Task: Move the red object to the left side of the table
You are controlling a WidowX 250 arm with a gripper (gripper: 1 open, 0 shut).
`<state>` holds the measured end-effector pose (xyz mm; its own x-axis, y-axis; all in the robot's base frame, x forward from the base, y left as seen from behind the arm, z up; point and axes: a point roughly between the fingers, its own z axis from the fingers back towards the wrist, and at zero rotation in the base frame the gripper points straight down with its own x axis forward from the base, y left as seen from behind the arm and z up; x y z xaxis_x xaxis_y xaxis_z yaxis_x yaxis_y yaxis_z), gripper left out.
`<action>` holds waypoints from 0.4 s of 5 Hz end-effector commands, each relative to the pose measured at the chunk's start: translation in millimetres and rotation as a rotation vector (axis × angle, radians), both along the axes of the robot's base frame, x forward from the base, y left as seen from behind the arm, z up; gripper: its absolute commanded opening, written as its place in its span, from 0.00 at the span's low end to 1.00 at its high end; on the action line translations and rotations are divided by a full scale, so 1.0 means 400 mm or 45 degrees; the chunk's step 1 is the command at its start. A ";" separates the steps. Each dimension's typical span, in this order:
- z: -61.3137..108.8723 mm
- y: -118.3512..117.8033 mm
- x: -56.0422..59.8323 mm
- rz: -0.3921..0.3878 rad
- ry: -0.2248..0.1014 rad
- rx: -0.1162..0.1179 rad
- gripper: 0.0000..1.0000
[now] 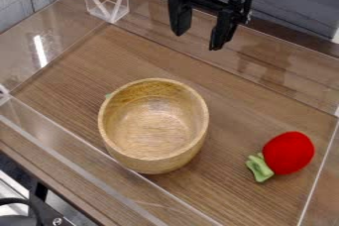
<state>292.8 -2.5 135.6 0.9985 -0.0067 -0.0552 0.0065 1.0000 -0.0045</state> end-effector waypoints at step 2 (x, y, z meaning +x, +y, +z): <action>0.008 -0.083 -0.021 -0.134 0.071 -0.021 1.00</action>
<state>280.7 -35.0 128.0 0.9828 -0.1101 -0.1482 0.1077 0.9939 -0.0242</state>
